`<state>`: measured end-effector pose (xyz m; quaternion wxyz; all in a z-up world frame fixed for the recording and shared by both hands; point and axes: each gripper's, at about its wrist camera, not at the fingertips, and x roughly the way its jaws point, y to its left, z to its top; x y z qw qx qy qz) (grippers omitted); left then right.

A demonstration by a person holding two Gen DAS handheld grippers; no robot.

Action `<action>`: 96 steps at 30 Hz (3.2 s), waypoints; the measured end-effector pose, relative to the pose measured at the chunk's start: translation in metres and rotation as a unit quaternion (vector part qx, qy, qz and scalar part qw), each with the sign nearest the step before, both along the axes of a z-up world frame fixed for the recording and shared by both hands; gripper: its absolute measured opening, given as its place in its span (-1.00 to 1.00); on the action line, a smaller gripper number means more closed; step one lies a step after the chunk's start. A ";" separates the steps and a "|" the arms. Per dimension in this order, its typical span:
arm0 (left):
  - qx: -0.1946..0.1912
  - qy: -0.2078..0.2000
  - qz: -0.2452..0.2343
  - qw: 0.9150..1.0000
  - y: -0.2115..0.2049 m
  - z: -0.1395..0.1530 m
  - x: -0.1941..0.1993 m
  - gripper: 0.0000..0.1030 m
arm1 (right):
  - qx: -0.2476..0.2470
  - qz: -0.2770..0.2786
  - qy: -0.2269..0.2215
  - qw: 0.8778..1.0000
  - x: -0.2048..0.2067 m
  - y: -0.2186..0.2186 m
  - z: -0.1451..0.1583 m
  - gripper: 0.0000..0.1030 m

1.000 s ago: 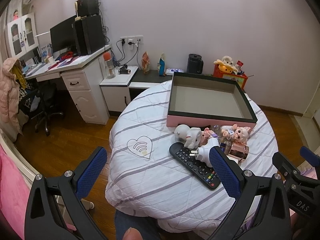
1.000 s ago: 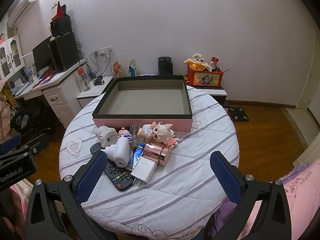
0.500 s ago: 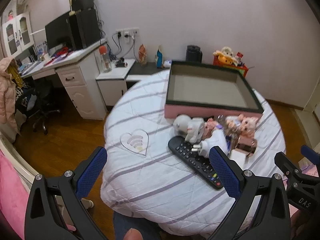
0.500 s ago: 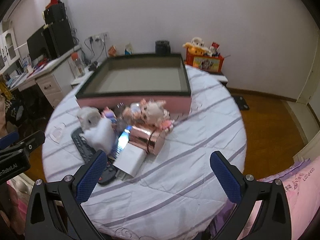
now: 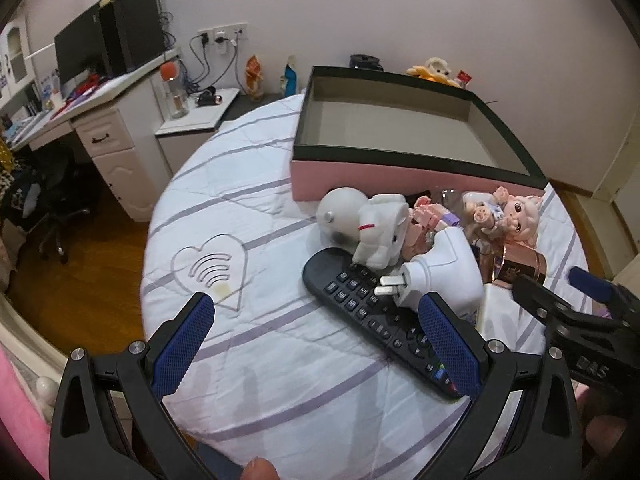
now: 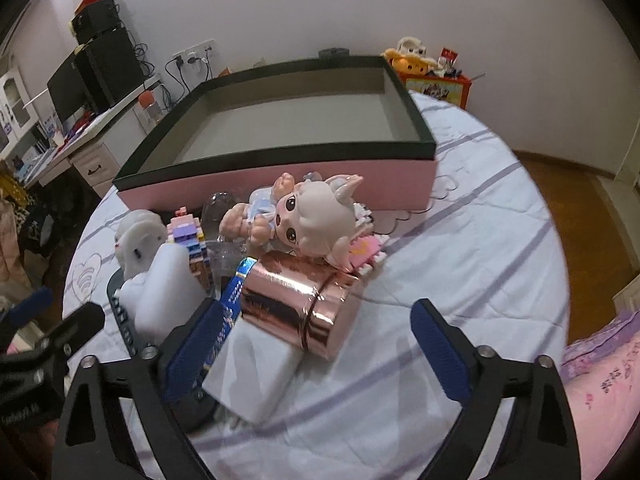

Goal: Organize rigid objects
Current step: 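Grasp the copper cup with the right gripper while the left gripper grasps the white plug adapter, then carry the copper cup and white adapter into the pink box and release both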

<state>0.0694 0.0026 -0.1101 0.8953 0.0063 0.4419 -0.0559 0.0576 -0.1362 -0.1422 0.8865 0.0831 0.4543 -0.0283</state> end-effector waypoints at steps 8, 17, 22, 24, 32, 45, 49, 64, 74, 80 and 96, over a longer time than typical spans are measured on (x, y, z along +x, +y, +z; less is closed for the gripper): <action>-0.006 0.012 -0.004 1.000 -0.002 -0.010 0.013 1.00 | 0.021 0.009 0.009 1.000 0.010 -0.001 -0.014 0.33; -0.009 0.018 -0.019 1.000 -0.015 -0.013 0.014 1.00 | 0.028 0.019 -0.003 0.999 0.000 -0.013 -0.008 0.32; -0.004 0.013 -0.029 0.999 -0.030 -0.009 0.008 1.00 | 0.031 0.022 -0.012 0.999 -0.008 -0.021 -0.002 0.32; -0.009 0.013 -0.029 0.999 -0.033 -0.007 0.008 1.00 | 0.031 0.023 -0.015 0.999 -0.010 -0.024 -0.001 0.32; -0.005 0.010 -0.037 0.999 -0.052 -0.003 0.004 1.00 | 0.040 0.019 -0.017 0.999 -0.012 -0.037 -0.003 0.32; 0.003 0.019 -0.011 1.000 -0.055 -0.033 0.024 0.91 | 0.042 0.012 -0.018 0.999 -0.015 -0.043 0.002 0.32; -0.027 0.012 -0.036 0.999 -0.051 -0.026 0.022 0.42 | 0.041 0.012 -0.020 0.999 -0.016 -0.042 0.004 0.31; -0.065 -0.007 -0.053 0.996 -0.022 0.006 0.004 0.42 | 0.035 0.017 -0.032 0.999 -0.023 -0.034 0.024 0.24; -0.067 -0.045 -0.054 0.995 -0.008 0.043 0.018 0.42 | 0.024 0.049 -0.066 0.996 -0.008 -0.023 0.059 0.24; -0.059 -0.053 -0.067 0.995 -0.018 0.064 0.065 0.42 | 0.012 0.080 -0.091 0.993 0.055 -0.021 0.091 0.24; 0.009 0.025 -0.061 0.998 -0.068 0.027 0.271 0.42 | 0.007 0.064 0.022 0.998 0.251 -0.036 0.026 0.24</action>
